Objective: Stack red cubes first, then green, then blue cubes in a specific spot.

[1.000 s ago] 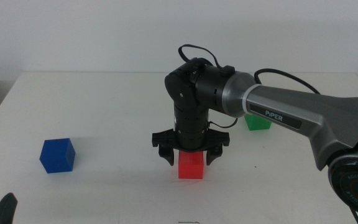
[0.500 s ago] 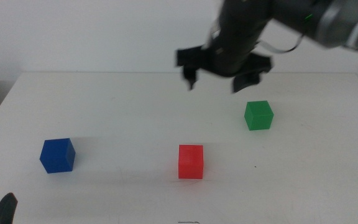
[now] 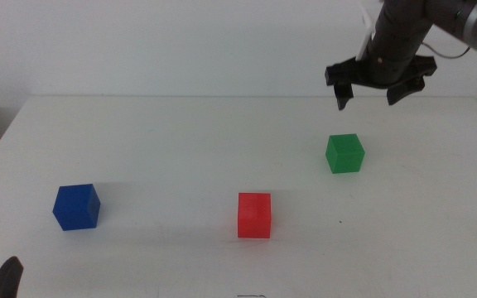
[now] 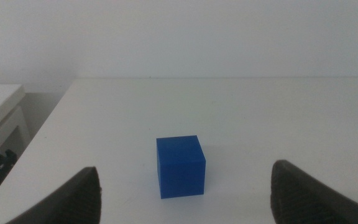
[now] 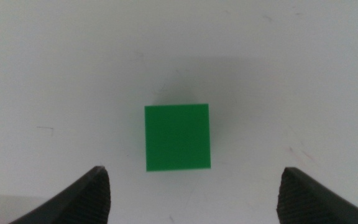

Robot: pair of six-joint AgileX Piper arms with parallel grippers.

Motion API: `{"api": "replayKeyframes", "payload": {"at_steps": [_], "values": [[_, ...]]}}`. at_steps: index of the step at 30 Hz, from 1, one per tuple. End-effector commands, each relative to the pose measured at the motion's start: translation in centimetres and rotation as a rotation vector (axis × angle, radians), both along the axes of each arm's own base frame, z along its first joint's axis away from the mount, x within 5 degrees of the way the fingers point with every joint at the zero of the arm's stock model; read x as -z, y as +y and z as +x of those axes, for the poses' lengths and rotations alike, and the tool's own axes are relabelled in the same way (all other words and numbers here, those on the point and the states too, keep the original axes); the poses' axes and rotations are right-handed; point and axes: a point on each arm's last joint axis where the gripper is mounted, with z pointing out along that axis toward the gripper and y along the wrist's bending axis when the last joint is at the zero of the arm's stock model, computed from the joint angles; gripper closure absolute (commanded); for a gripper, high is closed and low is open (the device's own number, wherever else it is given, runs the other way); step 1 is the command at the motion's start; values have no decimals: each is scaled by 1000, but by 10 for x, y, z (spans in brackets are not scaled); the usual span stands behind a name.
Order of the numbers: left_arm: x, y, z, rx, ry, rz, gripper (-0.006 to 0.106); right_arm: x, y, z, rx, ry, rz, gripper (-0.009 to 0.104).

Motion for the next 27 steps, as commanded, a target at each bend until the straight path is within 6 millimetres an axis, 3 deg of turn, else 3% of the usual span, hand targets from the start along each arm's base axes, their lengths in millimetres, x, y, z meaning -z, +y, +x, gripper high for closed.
{"api": "replayKeyframes", "payload": {"at_steps": [1, 10, 27], "values": [[-10, 0, -1, -5, -105, -19, 7, -22, -10, 4, -42, -101, 20, 1], [-10, 0, -1, -5, -105, -19, 7, 18, -9, 25, -53, -52, 20, 1], [-10, 0, -1, -5, -105, -19, 7, 65, -4, 42, -62, 5, 4, 2]]}}
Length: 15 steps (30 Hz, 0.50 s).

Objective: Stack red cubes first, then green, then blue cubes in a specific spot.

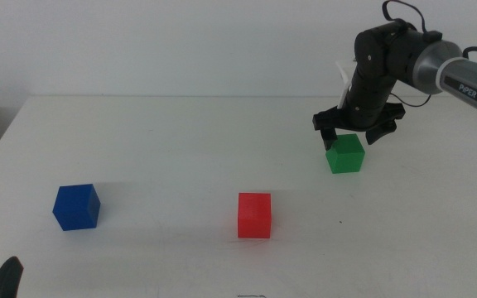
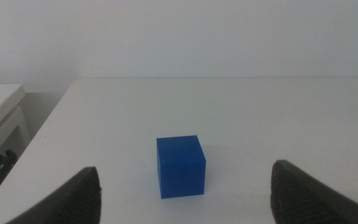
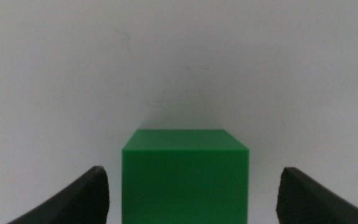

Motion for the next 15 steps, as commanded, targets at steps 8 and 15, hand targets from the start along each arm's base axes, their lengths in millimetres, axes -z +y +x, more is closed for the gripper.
{"api": "replayKeyframes", "payload": {"at_steps": [8, 15], "values": [[-10, 0, -1, -5, -105, -19, 7, -19, -3, 4, -9, -73, 9, 32], [-10, 0, -1, -5, -105, -19, 7, -46, 2, -8, -11, -87, 5, 96]]}}
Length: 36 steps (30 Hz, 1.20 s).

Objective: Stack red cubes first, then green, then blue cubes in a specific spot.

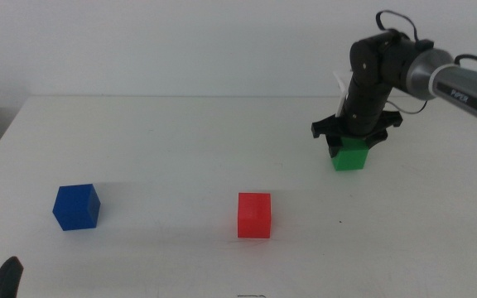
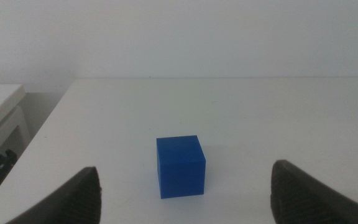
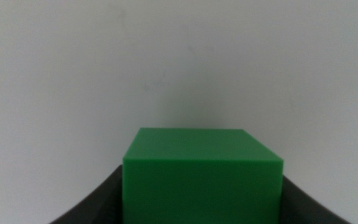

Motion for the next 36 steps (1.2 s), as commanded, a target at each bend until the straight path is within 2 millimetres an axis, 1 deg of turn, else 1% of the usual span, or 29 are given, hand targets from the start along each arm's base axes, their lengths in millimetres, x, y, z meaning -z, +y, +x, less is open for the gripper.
{"api": "replayKeyframes", "payload": {"at_steps": [1, 5, 7, 9, 12, 15, 18, 21, 28, 36], "values": [[-10, 0, -1, -5, -105, -19, 7, -66, 4, -14, -10, -116, 6, 96], [-10, 0, -1, -5, -105, -19, 7, -95, 18, -39, 54, -111, -23, 96], [-10, 0, -1, -5, -105, -19, 7, -106, 28, -53, 79, -116, -30, 96], [-10, 0, -1, -5, -105, -19, 7, -115, 42, -71, 92, -132, -21, 96], [-10, 0, -1, -5, -105, -19, 7, -124, 74, -98, 84, -147, 7, 96], [-10, 0, -1, -5, -105, -19, 7, -127, 107, -120, 47, -159, 39, 96], [-10, 0, -1, -5, -105, -19, 7, -124, 129, -136, 53, -147, 70, 96], [-10, 0, -1, -5, -105, -19, 7, -121, 140, -142, 81, -144, 95, 96], [-10, 0, -1, -5, -105, -19, 7, -113, 152, -147, 120, -134, 122, 96], [-10, 0, -1, -5, -105, -19, 7, -96, 159, -145, 116, -107, 101, 96]]}}
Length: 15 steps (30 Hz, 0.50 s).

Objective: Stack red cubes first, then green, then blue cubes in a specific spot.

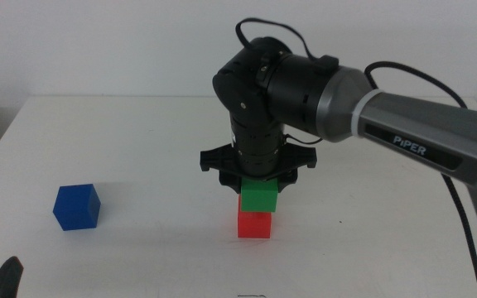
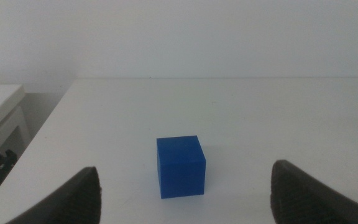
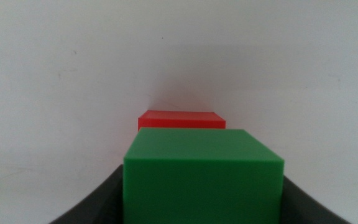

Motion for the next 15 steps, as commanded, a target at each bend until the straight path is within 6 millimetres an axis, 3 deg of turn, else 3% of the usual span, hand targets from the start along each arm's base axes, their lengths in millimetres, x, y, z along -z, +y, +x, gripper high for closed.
{"api": "replayKeyframes", "payload": {"at_steps": [1, 15], "values": [[-10, 0, -1, -5, -105, -19, 7, -31, -4, -2, -6, -82, 43, 96], [-10, 0, -1, -5, -105, -19, 7, -28, 0, 1, -16, -100, 69, 96]]}}
